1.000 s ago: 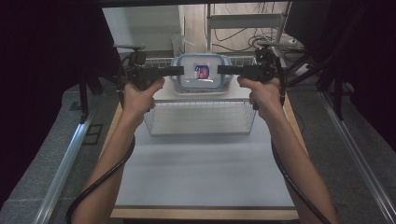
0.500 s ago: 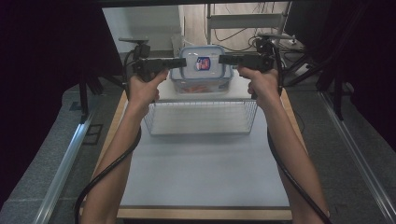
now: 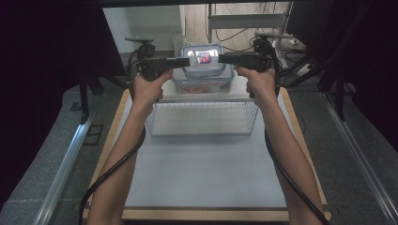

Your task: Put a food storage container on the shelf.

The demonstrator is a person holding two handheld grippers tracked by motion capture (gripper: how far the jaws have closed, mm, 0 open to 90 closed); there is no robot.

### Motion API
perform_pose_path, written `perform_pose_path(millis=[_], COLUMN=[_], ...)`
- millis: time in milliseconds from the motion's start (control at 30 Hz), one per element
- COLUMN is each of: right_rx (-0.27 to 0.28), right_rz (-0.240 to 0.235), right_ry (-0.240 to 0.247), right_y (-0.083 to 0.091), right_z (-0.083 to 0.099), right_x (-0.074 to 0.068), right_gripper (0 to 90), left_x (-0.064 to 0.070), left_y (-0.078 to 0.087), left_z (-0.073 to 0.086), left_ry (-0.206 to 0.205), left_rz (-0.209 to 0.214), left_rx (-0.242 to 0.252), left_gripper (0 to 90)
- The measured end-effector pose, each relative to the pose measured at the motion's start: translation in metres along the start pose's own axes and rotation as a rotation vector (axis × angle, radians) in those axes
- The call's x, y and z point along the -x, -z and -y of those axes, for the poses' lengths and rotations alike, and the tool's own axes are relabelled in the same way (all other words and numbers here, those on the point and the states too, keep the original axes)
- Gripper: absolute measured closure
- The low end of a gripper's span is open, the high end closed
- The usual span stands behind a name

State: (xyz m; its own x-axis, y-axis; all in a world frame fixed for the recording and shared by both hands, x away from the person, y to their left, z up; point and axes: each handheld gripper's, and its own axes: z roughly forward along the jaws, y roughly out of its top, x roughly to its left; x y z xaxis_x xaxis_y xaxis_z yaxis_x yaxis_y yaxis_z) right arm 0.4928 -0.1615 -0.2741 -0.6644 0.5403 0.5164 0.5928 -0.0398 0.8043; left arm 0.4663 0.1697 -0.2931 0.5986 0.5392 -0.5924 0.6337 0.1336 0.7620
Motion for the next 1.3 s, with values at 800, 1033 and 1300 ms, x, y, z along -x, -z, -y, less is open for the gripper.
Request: perform_pose_path(millis=[800,1033,1300], right_rx=[0.017,0.016,0.004], right_rz=[0.123,0.114,0.130], right_ry=[0.213,0.280,0.339], right_y=[0.005,0.014,0.024], right_z=[0.011,0.026,0.046], right_x=[-0.018,-0.015,-0.016], right_gripper=[29.8,15.1,8.6], left_x=[0.033,0.041,0.047], left_y=[0.005,0.006,0.013], left_z=[0.015,0.034,0.056], left_ry=[-0.378,-0.470,-0.521], left_rz=[-0.256,-0.295,-0.300], left_rx=[0.041,-0.018,-0.034], left_gripper=[19.1,8.9,4.2])
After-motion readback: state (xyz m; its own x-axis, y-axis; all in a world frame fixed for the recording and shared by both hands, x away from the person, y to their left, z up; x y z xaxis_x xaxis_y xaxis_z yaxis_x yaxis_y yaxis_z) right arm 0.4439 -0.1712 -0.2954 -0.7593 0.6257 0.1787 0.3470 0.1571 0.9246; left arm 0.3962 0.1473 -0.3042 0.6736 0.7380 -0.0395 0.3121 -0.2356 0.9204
